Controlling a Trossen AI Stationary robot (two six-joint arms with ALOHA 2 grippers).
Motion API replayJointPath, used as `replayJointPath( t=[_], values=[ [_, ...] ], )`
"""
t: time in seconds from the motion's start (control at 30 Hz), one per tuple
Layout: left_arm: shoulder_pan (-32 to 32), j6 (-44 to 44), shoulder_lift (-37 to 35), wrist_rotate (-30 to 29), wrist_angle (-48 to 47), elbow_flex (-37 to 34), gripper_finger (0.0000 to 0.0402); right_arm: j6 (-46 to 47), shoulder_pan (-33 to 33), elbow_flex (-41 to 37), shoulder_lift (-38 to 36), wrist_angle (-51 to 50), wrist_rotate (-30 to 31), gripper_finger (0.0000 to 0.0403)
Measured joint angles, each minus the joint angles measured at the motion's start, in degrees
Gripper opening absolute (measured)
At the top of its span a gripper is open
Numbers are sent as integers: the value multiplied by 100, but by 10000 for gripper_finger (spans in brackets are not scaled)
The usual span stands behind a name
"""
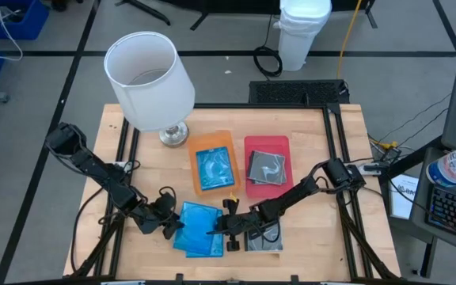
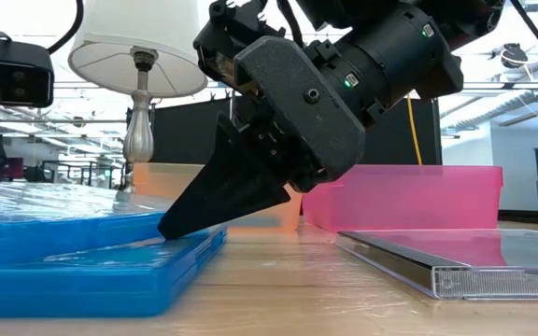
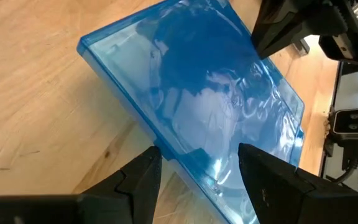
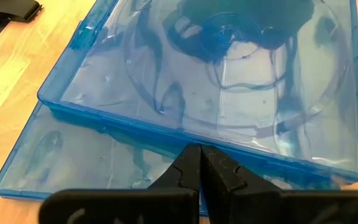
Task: Pick & place jewel cases by type
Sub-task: Put the blue CD case into the orange bin
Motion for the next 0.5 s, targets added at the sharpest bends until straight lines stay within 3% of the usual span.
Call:
replayJointPath(
  t=[0.13, 0.33, 0.5],
  values=[
    [0, 130, 0, 22, 0, 0, 214, 0, 0, 0, 2, 5, 5, 0],
    [-12, -975, -8, 16, -636, 44, 214, 2, -17, 10, 24, 103, 136, 0],
    [-29, -1170, -8, 88, -908, 44, 214, 2, -74, 11, 52, 140, 256, 0]
  ],
)
